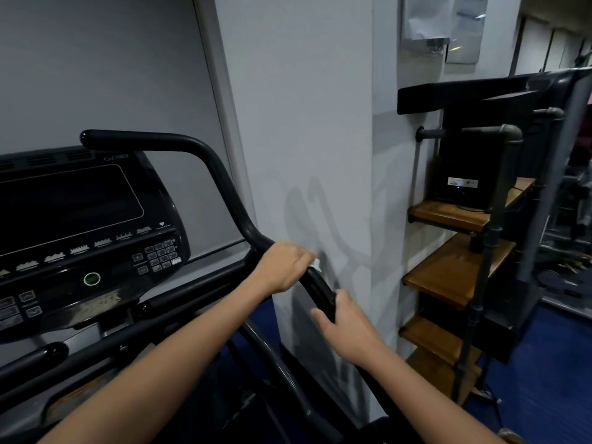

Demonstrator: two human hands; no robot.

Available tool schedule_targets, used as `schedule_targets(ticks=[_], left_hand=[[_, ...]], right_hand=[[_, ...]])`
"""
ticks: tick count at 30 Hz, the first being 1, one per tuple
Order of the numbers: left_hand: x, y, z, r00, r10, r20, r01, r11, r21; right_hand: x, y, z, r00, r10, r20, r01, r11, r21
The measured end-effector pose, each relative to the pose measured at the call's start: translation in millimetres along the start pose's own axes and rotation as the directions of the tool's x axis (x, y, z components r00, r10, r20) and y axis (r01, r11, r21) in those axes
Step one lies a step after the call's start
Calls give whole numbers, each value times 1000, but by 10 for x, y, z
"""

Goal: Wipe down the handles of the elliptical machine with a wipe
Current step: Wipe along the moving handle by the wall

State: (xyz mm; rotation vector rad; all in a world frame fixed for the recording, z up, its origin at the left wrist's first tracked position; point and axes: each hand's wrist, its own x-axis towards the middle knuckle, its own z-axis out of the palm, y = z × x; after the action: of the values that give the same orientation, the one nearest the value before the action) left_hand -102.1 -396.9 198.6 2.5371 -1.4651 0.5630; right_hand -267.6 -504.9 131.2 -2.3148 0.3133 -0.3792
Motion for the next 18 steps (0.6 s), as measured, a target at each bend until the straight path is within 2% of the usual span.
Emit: schedule_targets(ticks=[3,5,7,9,10,11,12,13,15,16,17,18], left_hand=[[-99,122,14,993,111,-37,-112,993,-24],[-96,33,-36,991,136,-3,-136,988,-75],[-33,-232,-102,997,16,69,-10,996,-92],[83,-454,-135,973,-139,187,146,989,-22],[177,-518,-145,946,-214,244,211,977,37],[278,-490,-193,889,-336,311,326,941,85],[361,-404,-259,812,-406,419,397,911,114],[434,-315,-320,736,-408,541,418,902,110],[525,-43,-474,619,-275,735,225,959,170],[547,75,-486,591,-243,769,127,970,209],[507,211,-459,602,-203,772,34,973,229],[450,344,-410,658,-168,735,-76,955,286]], right_hand=[[-251,259,29,1000,1,5,-1,1000,2],[-335,366,31,1000,-27,7,27,999,-43],[-352,401,14,999,-49,15,50,994,-96],[-372,404,-22,998,-59,36,63,989,-132],[-387,420,-41,997,-65,46,71,985,-157],[-402,453,-56,997,-63,54,72,979,-190],[-423,489,-76,997,-49,63,63,972,-226],[-444,533,-89,997,-24,76,42,966,-254],[-480,617,-91,995,28,97,-2,965,-263],[-496,645,-86,993,48,106,-20,968,-251],[-509,660,-76,991,61,115,-32,970,-239],[-522,657,-68,990,68,121,-39,973,-229]])
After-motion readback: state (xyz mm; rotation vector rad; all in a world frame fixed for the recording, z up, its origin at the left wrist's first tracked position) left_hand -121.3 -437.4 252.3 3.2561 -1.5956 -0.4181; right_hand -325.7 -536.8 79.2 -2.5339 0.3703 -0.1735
